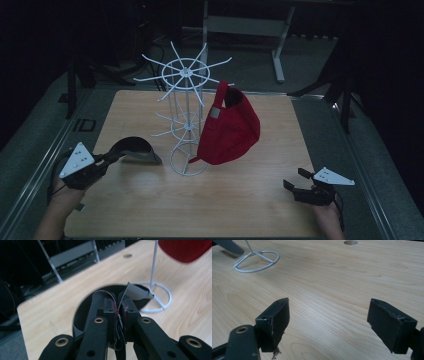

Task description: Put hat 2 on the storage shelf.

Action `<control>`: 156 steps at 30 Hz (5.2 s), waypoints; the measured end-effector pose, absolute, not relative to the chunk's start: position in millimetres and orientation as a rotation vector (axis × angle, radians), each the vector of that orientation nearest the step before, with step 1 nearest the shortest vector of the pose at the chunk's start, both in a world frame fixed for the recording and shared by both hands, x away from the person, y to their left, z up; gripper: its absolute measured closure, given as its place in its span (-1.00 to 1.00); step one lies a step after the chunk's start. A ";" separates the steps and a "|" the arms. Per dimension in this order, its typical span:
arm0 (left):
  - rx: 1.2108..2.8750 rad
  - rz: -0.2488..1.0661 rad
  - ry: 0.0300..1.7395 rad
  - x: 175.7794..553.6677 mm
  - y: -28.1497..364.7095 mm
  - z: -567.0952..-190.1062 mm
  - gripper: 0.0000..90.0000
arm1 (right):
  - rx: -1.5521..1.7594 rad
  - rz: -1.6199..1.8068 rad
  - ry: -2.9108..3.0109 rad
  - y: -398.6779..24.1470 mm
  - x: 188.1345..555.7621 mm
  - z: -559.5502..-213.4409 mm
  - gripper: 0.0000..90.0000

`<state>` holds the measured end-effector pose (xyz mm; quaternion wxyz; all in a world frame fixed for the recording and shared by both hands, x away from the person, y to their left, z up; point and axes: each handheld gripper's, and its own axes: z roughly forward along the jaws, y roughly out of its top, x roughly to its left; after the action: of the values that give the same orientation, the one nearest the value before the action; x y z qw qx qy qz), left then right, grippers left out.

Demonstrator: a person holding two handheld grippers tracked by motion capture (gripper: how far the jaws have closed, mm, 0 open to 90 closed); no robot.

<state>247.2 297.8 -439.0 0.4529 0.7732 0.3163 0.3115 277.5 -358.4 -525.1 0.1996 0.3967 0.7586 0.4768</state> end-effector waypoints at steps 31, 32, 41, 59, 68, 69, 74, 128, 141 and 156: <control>1.814 0.864 0.456 227.6 291.9 -304.2 0.89 | 1.121 1.352 2.126 -360.2 276.9 -527.7 -0.60; 1.809 0.861 0.450 227.1 289.5 -300.9 0.89 | 1.121 1.346 2.129 -360.1 277.1 -528.1 -0.60; 1.772 0.856 0.370 222.1 271.3 -278.6 0.89 | 1.112 1.337 2.138 -358.5 277.1 -527.8 -0.60; 1.740 0.816 0.262 237.1 225.8 -226.6 0.89 | 1.119 1.335 2.137 -360.0 276.4 -528.3 -0.60; 1.724 0.775 0.231 241.7 207.2 -216.2 0.89 | 1.120 1.330 2.142 -359.4 276.7 -528.8 -0.60; 1.729 0.764 0.228 242.8 204.9 -216.1 0.89 | 1.118 1.330 2.142 -359.3 276.7 -528.6 -0.60; 1.732 0.733 0.214 243.5 195.3 -216.4 0.89 | 1.121 1.325 2.143 -359.5 276.9 -528.9 -0.60; 1.766 0.620 0.447 208.0 213.5 -326.1 0.13 | 1.127 1.339 2.127 -363.2 274.2 -528.2 -0.60; 1.770 0.612 0.546 200.1 238.5 -361.2 0.09 | 1.124 1.336 2.127 -362.9 274.9 -528.3 -0.60; 1.738 0.535 0.690 216.4 264.1 -441.1 0.09 | 1.133 1.335 2.119 -364.1 275.7 -529.6 -0.60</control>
<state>216.4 264.1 -441.1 0.5635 0.7382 0.2931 0.2271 275.7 -364.1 -529.6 0.1952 0.4042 0.7560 0.4765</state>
